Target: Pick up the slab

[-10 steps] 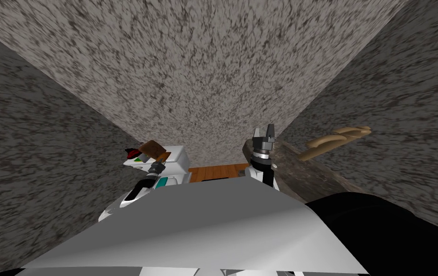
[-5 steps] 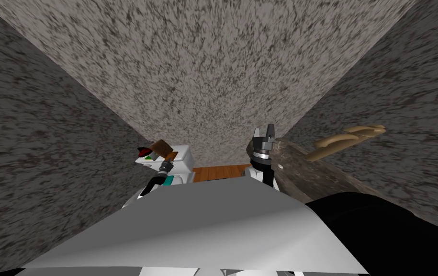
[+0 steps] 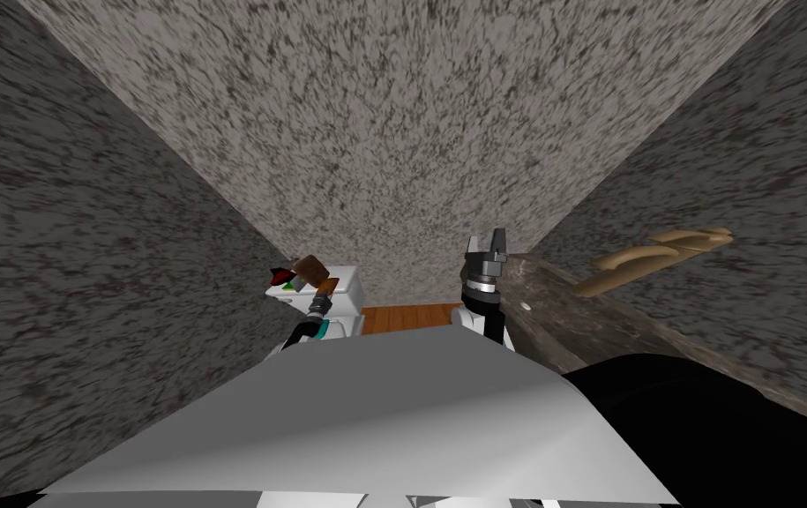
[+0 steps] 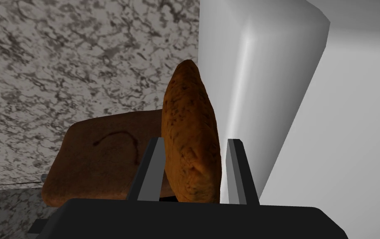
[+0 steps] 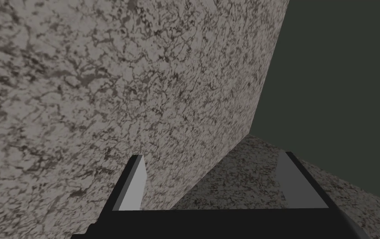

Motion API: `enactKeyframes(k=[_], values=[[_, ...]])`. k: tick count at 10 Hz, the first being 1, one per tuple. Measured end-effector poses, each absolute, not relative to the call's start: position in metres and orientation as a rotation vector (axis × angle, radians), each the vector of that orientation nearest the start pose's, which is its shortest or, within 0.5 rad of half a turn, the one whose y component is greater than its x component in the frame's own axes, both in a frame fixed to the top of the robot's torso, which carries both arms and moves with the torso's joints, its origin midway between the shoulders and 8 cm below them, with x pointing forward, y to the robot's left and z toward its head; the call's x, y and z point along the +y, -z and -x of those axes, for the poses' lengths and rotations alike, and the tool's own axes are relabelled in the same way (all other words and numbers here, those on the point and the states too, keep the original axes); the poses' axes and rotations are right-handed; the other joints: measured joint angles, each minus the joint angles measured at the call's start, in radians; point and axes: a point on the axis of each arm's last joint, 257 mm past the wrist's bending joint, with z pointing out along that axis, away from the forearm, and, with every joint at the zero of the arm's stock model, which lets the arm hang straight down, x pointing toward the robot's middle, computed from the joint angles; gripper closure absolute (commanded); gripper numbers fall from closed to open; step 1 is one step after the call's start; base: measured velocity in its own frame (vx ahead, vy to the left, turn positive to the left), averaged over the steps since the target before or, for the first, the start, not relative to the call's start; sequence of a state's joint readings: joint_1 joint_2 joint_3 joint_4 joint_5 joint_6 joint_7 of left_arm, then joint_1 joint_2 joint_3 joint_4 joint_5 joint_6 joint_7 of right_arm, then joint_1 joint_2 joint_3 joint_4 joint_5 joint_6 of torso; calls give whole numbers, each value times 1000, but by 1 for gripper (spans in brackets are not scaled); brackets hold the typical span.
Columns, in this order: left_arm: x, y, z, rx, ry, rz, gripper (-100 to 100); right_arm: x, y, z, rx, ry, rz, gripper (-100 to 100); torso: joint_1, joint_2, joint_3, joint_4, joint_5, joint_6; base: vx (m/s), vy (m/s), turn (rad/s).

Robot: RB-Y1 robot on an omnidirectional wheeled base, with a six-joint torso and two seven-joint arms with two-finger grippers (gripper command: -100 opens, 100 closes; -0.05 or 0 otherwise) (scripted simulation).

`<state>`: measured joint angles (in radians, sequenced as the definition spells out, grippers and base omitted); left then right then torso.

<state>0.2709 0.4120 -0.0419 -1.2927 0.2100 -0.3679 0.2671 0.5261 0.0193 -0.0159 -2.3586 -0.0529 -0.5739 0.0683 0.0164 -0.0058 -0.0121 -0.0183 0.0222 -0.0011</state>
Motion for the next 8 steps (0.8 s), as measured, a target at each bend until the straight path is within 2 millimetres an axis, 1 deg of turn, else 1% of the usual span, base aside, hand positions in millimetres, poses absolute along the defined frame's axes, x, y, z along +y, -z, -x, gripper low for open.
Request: enactKeyframes(k=[4,5,8], values=[[345,363,-422,1254,1105,1393,100,-289,-64,-309,489,-1270,-573,0,0,-2,-1,-1,0,0,-12,114,53],[334,359,-422,1263,1101,1385,100,-289,-64,-309,489,-1270,-573,0,1,-1,-1,-1,-1,-1,-7,111,61],[305,346,-431,1250,1116,1372,100,-289,-64,-309,489,-1270,-573,0,-2,-1,-1,0,-1,0,-15,77,38]])
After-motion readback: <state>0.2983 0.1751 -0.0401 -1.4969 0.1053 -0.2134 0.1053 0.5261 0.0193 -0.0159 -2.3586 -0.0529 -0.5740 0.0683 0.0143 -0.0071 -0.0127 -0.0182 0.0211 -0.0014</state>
